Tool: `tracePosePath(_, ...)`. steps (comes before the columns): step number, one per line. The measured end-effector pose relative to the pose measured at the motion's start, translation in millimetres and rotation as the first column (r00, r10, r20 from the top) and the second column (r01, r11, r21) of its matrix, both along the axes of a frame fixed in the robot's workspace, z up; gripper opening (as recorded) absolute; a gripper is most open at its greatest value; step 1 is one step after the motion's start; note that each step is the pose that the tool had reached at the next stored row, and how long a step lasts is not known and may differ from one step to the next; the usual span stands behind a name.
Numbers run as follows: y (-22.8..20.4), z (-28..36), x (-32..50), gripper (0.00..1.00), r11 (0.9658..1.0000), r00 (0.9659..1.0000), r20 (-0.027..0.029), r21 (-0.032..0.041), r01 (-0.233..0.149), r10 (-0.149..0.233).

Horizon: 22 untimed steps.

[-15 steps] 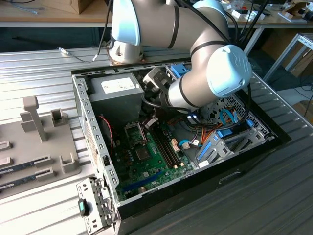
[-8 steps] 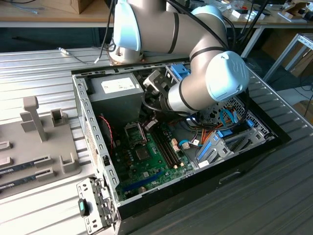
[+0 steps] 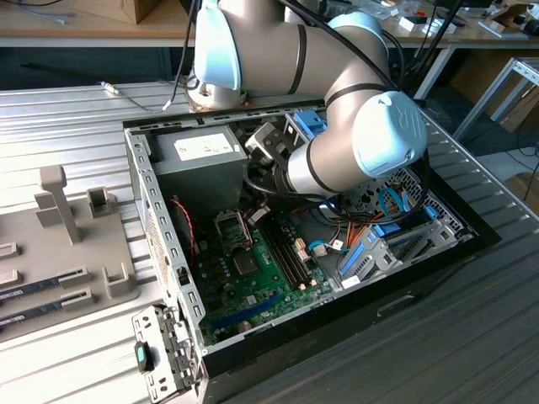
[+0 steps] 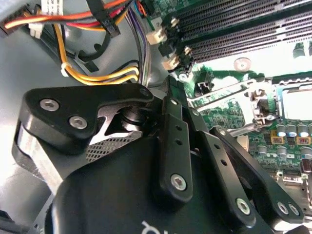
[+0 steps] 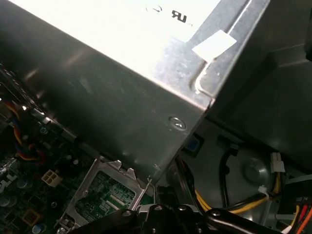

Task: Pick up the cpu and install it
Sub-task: 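Close the cpu cover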

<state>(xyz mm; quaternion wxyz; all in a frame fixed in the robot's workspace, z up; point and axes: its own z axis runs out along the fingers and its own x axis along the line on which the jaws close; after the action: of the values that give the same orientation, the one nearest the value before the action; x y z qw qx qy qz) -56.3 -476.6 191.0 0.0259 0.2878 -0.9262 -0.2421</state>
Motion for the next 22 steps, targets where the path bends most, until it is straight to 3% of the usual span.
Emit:
tracePosePath(7,-1.9,1.4,-2.9,0.11,1.0,1.0,0.0009,0.0072,0.0,0.0)
tracePosePath(22,-5.0,6.4,-3.0,0.11,0.9999,1.0,0.0012,0.0145,0.0,0.0)
